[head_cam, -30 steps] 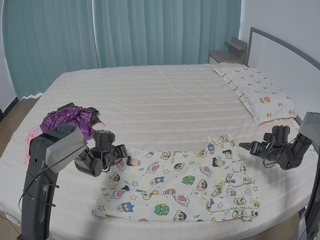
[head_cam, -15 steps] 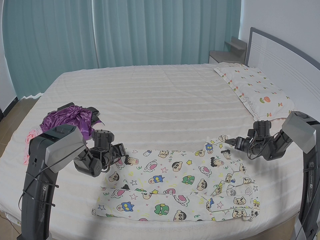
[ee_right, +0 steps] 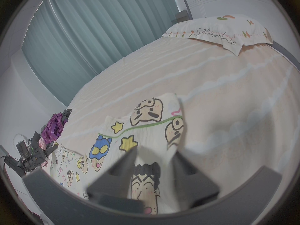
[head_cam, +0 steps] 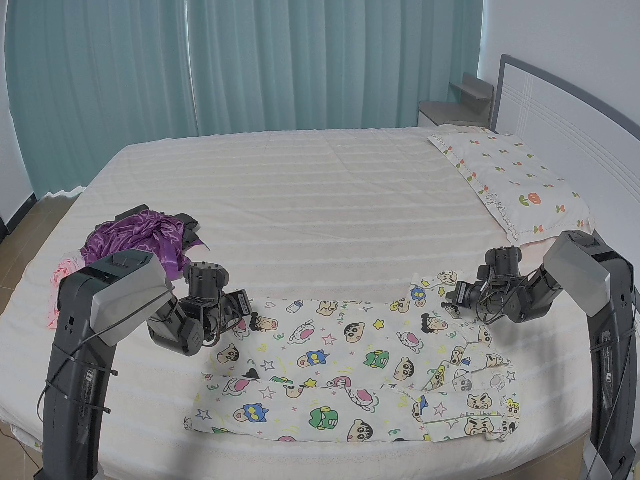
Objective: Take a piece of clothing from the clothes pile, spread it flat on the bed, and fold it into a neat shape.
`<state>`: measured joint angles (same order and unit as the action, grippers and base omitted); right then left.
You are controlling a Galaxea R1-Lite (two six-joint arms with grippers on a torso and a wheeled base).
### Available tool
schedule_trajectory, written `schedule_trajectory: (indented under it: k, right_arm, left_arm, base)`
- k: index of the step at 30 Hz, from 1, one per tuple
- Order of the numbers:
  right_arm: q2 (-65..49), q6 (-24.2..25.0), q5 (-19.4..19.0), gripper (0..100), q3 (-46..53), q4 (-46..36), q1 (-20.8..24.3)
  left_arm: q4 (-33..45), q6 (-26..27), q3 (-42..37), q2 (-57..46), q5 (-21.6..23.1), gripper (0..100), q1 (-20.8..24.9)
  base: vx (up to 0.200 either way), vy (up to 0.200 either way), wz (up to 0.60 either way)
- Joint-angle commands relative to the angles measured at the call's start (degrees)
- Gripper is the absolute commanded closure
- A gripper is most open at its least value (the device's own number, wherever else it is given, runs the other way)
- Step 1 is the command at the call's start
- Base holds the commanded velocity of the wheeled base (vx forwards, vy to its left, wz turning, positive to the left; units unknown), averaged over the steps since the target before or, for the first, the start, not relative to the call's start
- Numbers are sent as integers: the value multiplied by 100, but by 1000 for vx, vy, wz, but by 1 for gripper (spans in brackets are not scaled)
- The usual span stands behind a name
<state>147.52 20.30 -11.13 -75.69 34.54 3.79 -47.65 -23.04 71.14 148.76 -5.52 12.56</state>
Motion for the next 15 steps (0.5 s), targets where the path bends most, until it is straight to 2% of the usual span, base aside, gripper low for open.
schedule_trajectory:
  k: [1, 3, 6, 10, 15]
  right_arm:
    - [-57, 1, -21, 100, 37, 1, -28]
    - [-118, -8, -65, 100, 125, 9, -45]
    - [-320, -26, -434, 100, 362, 167, -115]
    - [-496, 1, -821, 100, 731, 765, -230]
    - [-557, -8, -1040, 100, 1048, 1275, -362]
  left_arm:
    - [10, 1, -22, -31, -1, 100, 1]
    - [37, 1, -57, -40, 7, 100, 10]
    - [81, 1, -127, -137, 7, 100, 10]
    - [81, 1, -136, -278, -1, 100, 1]
    - [81, 19, -136, -427, -1, 100, 1]
  base:
    - [0, 0, 0]
    - [0, 0, 0]
    - [0, 0, 0]
    - [0, 0, 0]
    - [0, 0, 0]
